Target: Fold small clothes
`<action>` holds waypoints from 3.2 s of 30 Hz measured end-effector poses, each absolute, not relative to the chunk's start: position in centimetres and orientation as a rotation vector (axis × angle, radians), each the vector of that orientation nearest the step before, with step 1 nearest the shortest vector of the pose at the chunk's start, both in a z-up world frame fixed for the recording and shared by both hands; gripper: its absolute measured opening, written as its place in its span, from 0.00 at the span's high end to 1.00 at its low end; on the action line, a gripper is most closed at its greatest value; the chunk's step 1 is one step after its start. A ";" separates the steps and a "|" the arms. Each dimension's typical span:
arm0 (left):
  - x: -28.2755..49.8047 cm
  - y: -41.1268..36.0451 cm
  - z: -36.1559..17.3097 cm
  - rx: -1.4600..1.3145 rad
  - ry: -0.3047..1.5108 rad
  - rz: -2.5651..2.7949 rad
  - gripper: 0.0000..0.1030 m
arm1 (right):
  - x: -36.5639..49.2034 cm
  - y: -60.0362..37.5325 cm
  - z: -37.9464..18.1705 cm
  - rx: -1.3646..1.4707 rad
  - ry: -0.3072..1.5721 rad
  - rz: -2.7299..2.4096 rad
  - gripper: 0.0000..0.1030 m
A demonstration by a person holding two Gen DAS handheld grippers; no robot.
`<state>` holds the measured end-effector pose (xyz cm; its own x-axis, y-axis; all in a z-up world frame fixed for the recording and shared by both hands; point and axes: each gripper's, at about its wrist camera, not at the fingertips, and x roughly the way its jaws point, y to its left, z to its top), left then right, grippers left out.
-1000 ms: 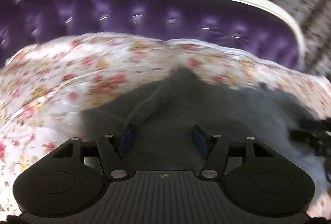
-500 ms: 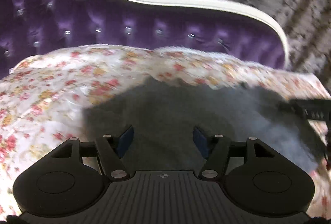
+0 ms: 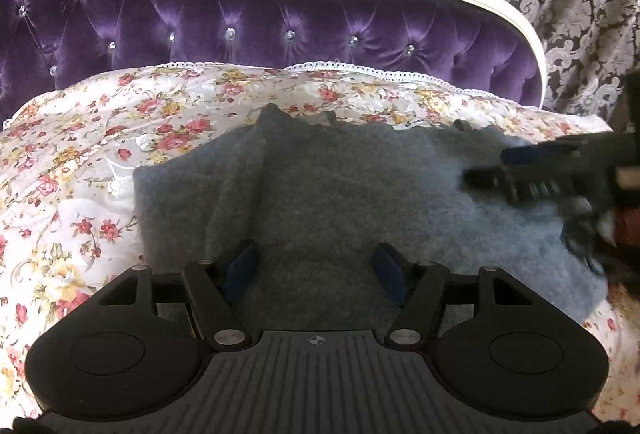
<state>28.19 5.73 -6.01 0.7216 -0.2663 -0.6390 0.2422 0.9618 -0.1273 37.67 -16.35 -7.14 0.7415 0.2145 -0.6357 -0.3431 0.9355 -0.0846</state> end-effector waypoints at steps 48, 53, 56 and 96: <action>30.4 -0.3 -2.1 -0.061 0.771 -0.345 0.31 | 31.7 -33.8 -9.7 0.555 0.712 0.364 0.00; 32.0 -2.1 -2.6 -0.045 0.783 -0.339 0.31 | 32.7 -33.6 -10.0 0.581 0.706 0.398 0.00; 33.3 -2.8 -3.4 -0.038 0.812 -0.325 0.31 | 32.7 -33.8 -10.1 0.588 0.704 0.405 0.00; 35.1 -5.0 -6.1 0.033 0.896 -0.300 0.00 | 34.6 -32.7 -8.6 0.452 0.868 0.395 0.71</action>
<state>35.12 -5.03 -6.13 0.5859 -0.2435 -0.7729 0.2707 0.9578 -0.0966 34.58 -32.71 -8.57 0.5859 0.5042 -0.6345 -0.1470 0.8360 0.5286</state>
